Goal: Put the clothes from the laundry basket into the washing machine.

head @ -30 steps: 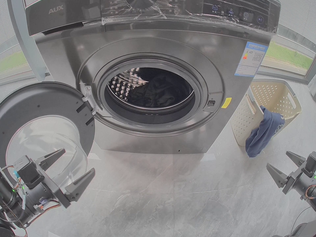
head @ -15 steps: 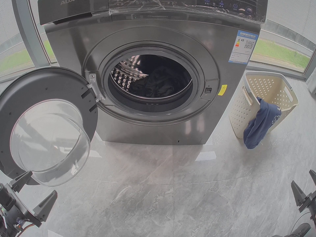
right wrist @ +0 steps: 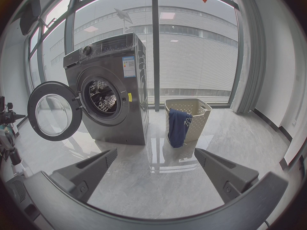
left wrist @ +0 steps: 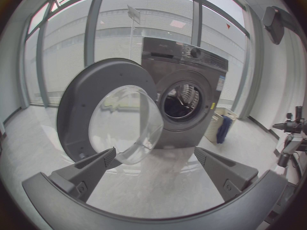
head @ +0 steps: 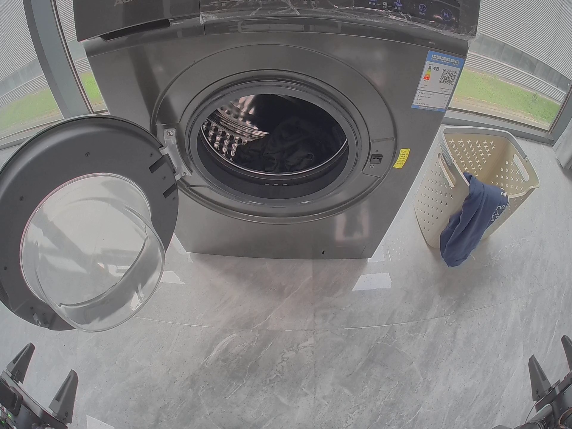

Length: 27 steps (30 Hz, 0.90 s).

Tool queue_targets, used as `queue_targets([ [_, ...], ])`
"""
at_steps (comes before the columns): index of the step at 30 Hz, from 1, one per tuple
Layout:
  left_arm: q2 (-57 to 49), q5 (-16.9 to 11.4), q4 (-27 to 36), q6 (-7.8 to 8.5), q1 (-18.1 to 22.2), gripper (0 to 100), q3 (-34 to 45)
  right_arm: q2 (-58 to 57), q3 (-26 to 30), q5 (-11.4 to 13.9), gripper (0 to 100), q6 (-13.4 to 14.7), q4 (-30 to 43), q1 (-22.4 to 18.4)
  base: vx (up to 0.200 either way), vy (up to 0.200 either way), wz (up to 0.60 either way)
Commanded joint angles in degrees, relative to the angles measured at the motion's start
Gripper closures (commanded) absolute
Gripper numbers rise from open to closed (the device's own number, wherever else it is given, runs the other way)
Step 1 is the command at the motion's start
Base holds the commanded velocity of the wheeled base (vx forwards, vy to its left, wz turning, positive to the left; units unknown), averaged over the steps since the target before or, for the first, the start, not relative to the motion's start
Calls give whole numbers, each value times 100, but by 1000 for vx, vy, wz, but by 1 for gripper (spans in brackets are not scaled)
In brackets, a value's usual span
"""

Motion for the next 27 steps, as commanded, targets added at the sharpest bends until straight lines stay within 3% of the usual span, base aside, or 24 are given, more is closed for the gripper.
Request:
queue_targets([
  [1,-810,-18,630,51,1187,0,92,-296,99,40,0,28,55,-84,0,0,0],
  [5,-924,-308,849,192,1082,0,92,-296,99,40,0,2,55,-84,0,0,0],
  [12,-924,-343,849,236,1082,0,92,-296,99,40,0,2,55,-84,0,0,0],
  [16,-924,-343,849,165,1082,0,92,-296,99,40,0,2,64,-84,0,-200,0],
  [27,-924,-343,849,201,1082,0,92,-296,99,40,0,-7,64,-84,0,-200,0],
])
